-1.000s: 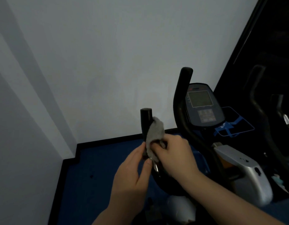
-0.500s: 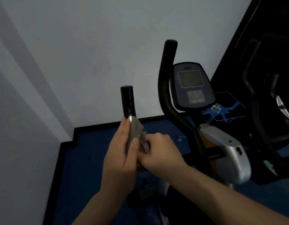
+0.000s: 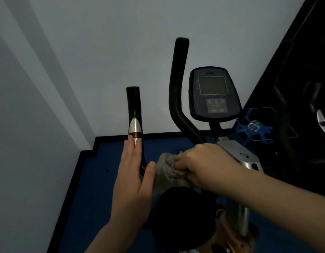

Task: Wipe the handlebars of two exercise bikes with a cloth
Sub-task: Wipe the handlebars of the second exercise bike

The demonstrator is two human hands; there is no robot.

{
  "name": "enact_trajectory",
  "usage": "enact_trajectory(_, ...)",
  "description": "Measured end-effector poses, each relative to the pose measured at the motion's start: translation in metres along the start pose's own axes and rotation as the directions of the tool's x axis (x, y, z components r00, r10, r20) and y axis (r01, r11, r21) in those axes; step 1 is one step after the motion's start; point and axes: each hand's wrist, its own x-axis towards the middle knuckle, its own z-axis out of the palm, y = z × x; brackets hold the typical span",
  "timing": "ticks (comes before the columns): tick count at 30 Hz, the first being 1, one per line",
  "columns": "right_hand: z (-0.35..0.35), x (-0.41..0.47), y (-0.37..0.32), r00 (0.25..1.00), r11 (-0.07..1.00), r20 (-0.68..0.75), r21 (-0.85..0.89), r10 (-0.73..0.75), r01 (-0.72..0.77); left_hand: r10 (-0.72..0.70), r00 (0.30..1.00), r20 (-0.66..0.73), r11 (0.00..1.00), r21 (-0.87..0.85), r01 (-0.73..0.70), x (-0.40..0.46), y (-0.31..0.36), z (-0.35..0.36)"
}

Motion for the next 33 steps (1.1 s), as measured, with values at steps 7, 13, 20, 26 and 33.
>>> enact_trajectory(7, 0.012, 0.009, -0.010, 0.989, 0.972, -0.148, 0.226, -0.025, 0.058, -0.052, 0.996, -0.065, 0.997, -0.065, 0.048, -0.006, -0.006, -0.018)
enact_trajectory(13, 0.002, 0.010, -0.016, 0.990, 0.971, -0.098, 0.227, 0.103, -0.079, -0.106, 0.991, -0.079, 0.993, -0.062, 0.101, -0.001, -0.007, -0.031)
enact_trajectory(20, 0.009, 0.051, -0.058, 0.870, 0.683, -0.080, 0.656, 0.486, -0.321, -0.104, 0.992, -0.072, 0.990, -0.099, 0.097, 0.011, -0.005, -0.033)
enact_trajectory(26, 0.009, 0.082, -0.059, 0.756, 0.269, -0.005, 0.936, 0.654, -0.227, -0.108, 0.994, -0.024, 0.985, -0.135, 0.103, 0.038, -0.010, -0.038)
enact_trajectory(33, -0.027, 0.137, -0.045, 0.549, 0.388, -0.219, 0.897, 0.807, -0.214, -0.004, 0.988, 0.154, 0.991, -0.134, 0.025, 0.085, -0.011, -0.056)
